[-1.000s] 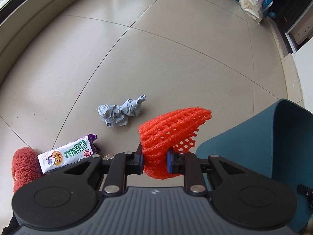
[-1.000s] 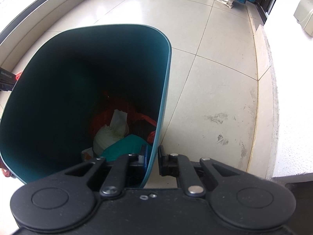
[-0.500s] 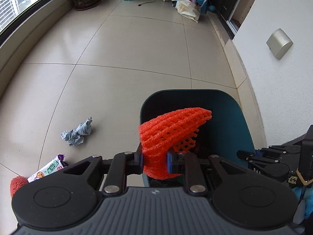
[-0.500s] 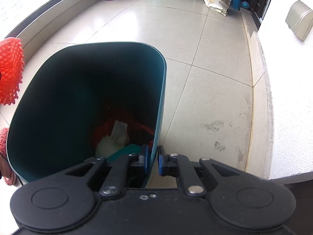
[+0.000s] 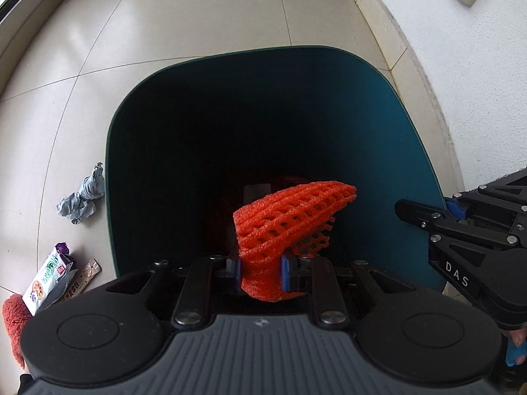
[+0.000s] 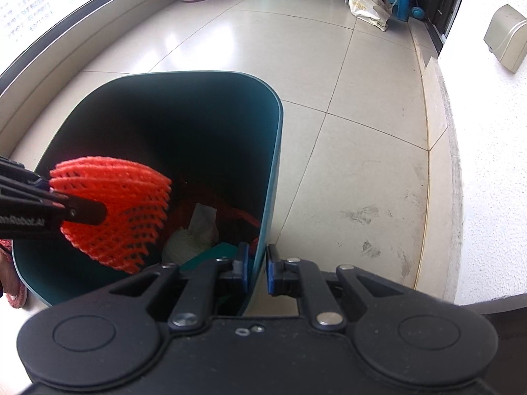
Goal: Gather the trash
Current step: 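Carry the orange foam net over the wastebasket with the left tool, then open the left tool to drop the orange net into the wastebasket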
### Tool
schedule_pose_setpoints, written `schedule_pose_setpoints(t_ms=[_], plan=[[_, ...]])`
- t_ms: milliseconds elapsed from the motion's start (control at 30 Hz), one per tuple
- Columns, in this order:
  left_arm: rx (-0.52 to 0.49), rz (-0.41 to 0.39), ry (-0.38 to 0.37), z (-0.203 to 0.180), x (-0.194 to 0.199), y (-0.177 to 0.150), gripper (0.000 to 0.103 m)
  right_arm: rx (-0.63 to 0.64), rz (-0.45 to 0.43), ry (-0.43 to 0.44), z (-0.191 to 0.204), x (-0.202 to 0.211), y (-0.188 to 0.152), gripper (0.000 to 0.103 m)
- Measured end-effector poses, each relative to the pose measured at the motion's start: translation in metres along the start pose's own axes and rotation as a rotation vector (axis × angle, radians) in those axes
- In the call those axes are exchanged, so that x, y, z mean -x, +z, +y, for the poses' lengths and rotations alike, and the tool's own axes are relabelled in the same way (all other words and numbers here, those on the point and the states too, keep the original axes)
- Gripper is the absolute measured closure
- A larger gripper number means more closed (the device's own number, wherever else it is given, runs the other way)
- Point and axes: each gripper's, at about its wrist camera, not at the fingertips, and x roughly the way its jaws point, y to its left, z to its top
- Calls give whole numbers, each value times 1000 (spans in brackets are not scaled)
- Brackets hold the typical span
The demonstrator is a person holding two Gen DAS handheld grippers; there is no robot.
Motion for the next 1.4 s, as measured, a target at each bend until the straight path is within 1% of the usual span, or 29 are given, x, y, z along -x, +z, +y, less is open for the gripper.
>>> schedule_pose_setpoints(t_ms=[100,233,333,367,400,433,467,500,600,667,700,767,900,1000,1067,1133,1200,1267,1333,1400], plan=[[-14,31,2,-7,-11,0,83,1,-2,4,0,1,0,93],[-24,30,-3,-10,-15,-1,82,6,-3,6,0,1,-1,93],[-9,36,-49,-3,-16,0,74,8,-4,7,0,1,-1,93],[-5,33,-61,-2,-16,-1,70,9,-4,7,0,1,0,93],[-2,26,-72,0,-14,-2,57,8,-4,8,0,1,0,93],[2,16,-78,2,-12,-3,47,7,-4,8,0,1,0,93],[7,1,-80,4,-10,-4,32,7,-3,9,0,1,0,93],[8,-19,-83,6,-7,-6,31,7,-3,9,0,1,0,93],[20,-23,-91,14,-1,-9,31,7,-3,9,0,1,0,93],[20,-42,-101,17,8,-11,31,5,-3,9,0,1,0,93],[17,-54,-98,11,12,-8,31,4,-2,9,0,1,0,93],[17,-72,-94,14,20,-8,31,6,-1,9,0,0,0,93],[33,-123,-74,30,40,-9,31,3,1,10,1,0,0,92],[81,-155,-43,53,51,-7,31,3,1,9,0,0,1,93],[120,-180,-50,71,58,-7,27,18,-2,4,2,0,0,93],[155,-209,-9,90,66,-6,27,22,-1,1,3,-1,0,93],[186,-232,-16,115,75,-5,27,15,1,0,3,-2,-1,93],[221,-254,1,138,82,-3,27,14,3,-2,4,-2,0,93],[258,-271,18,161,85,0,22,8,5,-1,3,-2,0,93],[308,-276,24,187,80,4,21,2,9,0,2,-2,0,93]])
